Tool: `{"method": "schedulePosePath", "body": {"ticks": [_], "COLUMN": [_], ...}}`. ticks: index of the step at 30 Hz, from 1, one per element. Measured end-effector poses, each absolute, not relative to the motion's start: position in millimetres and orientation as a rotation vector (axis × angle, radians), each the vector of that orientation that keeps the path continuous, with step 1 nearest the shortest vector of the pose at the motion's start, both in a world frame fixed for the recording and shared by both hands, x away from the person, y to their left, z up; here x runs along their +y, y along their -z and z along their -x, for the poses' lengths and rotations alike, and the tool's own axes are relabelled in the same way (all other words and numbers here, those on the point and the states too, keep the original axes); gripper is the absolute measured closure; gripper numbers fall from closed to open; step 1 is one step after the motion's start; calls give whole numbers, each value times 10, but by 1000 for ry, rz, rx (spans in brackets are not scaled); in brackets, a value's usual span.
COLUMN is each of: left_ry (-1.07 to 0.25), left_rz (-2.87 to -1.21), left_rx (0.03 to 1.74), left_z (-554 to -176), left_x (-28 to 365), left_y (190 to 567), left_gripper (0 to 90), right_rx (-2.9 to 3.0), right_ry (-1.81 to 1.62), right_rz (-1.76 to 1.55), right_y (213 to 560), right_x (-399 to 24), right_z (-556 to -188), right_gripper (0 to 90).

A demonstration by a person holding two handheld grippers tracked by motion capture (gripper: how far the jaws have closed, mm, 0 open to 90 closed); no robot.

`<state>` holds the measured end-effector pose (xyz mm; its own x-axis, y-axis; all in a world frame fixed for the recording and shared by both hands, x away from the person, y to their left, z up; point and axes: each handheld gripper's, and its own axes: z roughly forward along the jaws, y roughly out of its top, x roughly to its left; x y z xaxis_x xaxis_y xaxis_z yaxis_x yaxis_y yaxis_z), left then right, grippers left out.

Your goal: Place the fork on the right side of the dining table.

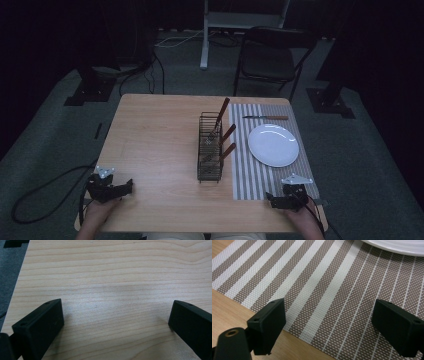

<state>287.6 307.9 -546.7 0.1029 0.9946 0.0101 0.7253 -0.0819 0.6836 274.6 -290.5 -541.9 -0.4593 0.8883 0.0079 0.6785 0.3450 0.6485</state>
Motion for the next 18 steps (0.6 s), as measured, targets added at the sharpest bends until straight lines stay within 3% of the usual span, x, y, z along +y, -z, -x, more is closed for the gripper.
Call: {"method": "schedulePosePath", "body": {"ticks": [18], "left_ry": [-673], "left_rz": [-1865], "left_rx": [1675], "left_z": [-2876], "left_x": [3079], "left_y": [5467], "left_gripper": [3], "right_rx": [2326], "right_ry": [-828], "right_rz": [-1371], "right_y": [5376], "right_x": [-2850], "right_z": [-2787], "right_gripper": [132]}}
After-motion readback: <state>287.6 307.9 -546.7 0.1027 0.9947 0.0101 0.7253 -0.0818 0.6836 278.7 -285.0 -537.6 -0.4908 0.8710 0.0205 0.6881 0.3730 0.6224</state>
